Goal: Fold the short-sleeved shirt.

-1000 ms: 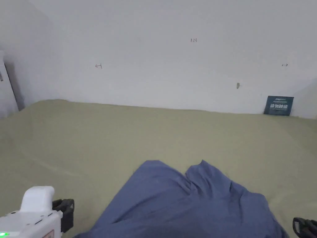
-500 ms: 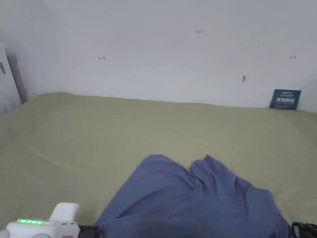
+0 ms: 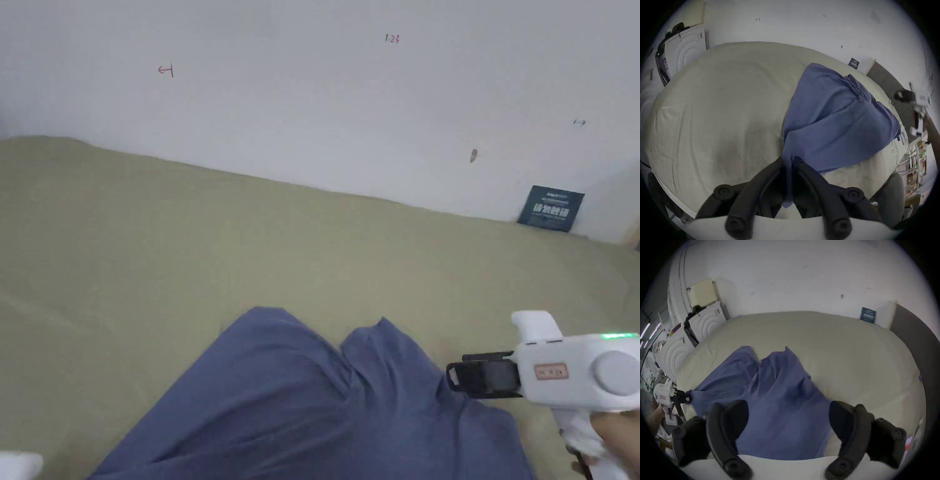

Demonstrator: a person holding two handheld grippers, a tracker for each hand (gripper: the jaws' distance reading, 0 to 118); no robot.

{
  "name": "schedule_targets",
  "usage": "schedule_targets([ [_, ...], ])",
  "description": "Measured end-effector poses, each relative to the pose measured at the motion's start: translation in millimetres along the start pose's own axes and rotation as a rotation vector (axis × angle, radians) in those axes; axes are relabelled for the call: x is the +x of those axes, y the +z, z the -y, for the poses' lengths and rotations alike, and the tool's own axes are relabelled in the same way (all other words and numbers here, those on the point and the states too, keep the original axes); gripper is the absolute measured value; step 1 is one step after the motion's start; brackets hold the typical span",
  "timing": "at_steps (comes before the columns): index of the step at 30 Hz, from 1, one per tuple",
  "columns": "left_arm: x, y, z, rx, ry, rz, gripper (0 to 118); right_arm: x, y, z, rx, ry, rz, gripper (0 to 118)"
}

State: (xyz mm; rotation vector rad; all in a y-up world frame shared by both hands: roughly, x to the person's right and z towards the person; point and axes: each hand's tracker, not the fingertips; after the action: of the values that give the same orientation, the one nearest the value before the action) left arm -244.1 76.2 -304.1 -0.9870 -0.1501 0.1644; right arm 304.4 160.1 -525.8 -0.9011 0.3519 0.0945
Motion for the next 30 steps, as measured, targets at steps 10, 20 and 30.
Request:
schedule_targets([
  [10, 2, 2, -4, -0.003, 0.077, 0.026, 9, 30, -133, -27, -0.396, -0.007, 0.043, 78],
  [20, 3, 24, -17, 0.084, 0.101, 0.033, 9, 15, -28, -34, -0.030, -0.030, -0.015, 1],
  [30, 18, 117, -120, 0.331, -0.018, 0.057, 9, 1, 166, -81, 0.391, -0.061, 0.039, 1],
])
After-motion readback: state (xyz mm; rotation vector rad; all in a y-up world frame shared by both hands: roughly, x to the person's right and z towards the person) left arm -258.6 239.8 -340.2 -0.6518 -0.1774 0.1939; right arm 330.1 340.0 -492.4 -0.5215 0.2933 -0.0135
